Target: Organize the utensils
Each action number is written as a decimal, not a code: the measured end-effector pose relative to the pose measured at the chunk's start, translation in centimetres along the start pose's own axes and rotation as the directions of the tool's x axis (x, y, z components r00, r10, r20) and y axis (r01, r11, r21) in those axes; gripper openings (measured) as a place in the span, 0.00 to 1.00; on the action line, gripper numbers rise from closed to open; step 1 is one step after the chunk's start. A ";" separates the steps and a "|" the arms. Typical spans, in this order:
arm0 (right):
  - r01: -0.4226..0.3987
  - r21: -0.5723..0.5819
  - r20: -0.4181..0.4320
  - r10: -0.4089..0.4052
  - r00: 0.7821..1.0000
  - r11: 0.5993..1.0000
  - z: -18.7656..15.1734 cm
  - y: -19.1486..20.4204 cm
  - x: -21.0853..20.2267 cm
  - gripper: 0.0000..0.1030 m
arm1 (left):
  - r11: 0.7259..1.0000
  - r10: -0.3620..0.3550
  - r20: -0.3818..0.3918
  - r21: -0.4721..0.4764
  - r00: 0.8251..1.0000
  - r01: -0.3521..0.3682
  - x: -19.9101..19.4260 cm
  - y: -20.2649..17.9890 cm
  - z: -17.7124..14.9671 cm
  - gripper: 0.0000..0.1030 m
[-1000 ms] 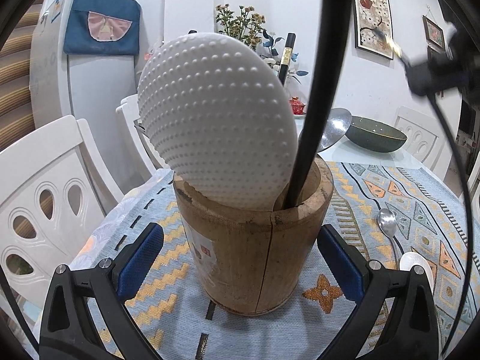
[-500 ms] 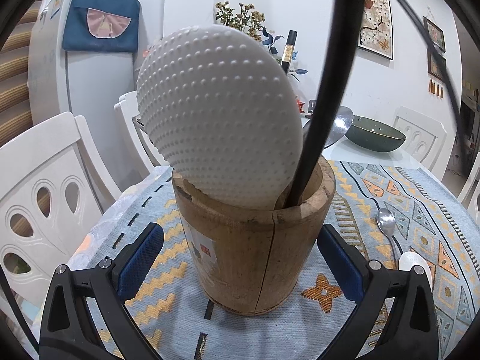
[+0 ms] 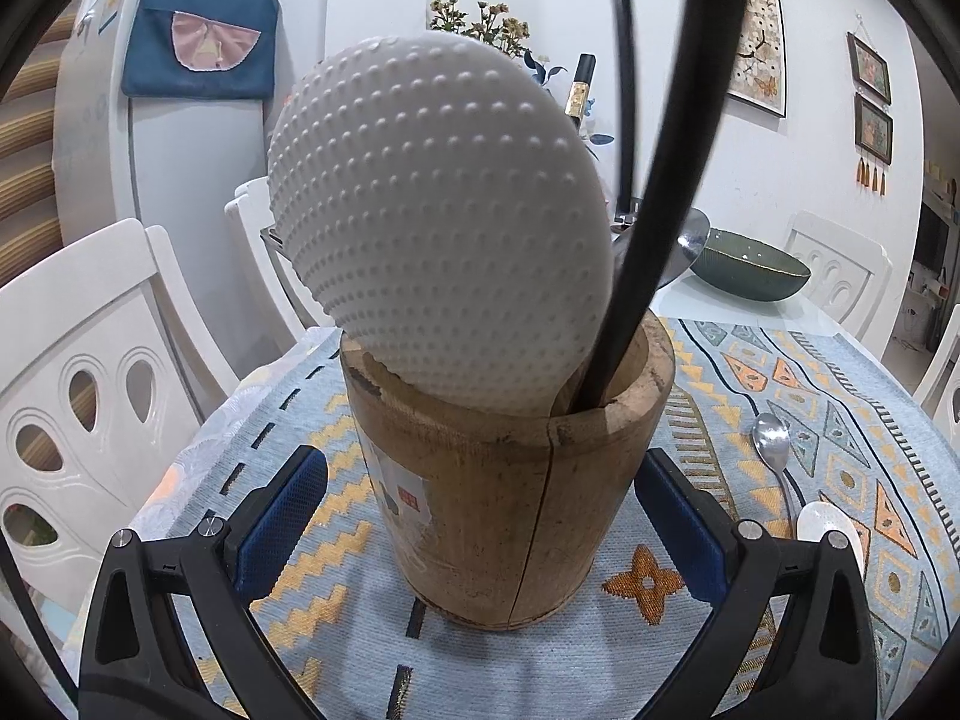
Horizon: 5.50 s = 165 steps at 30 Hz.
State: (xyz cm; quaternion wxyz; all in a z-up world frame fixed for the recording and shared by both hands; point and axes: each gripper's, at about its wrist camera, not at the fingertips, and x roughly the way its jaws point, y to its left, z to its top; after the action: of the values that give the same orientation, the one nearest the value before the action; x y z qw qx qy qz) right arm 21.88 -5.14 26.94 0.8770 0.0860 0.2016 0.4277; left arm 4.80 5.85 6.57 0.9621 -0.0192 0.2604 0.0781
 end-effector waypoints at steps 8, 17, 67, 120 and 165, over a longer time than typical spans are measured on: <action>-0.004 -0.038 0.037 0.005 0.999 0.999 -1.6 0.0 1.0 0.06 | 1.000 -0.005 -0.005 -0.003 1.000 0.005 0.1 0.2 0.0 1.00; -0.056 -0.012 -0.005 0.055 0.998 0.998 -3.7 -0.3 1.0 0.27 | 1.000 -0.005 -0.013 0.000 1.000 0.005 0.3 0.1 -0.1 1.00; 0.555 0.115 -0.734 -0.306 0.606 0.824 -20.1 -19.3 3.5 0.33 | 1.000 -0.022 -0.037 -0.011 0.999 0.021 0.5 0.2 -0.3 1.00; 0.433 0.258 -0.795 -0.064 0.603 0.864 -20.8 -17.5 7.8 0.04 | 1.000 -0.014 0.003 -0.001 1.000 0.014 -0.3 0.1 0.0 1.00; 0.273 0.375 -0.547 -0.026 0.837 0.886 -16.7 -11.0 0.2 0.04 | 0.996 -0.026 0.048 0.087 0.999 0.021 -0.9 -0.6 -0.1 0.87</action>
State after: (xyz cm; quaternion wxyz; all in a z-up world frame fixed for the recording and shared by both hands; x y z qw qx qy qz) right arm 22.72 -12.21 8.25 0.7765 0.1441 0.5316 0.3060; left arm 4.07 5.10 6.96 0.9690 0.0213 0.2397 0.0559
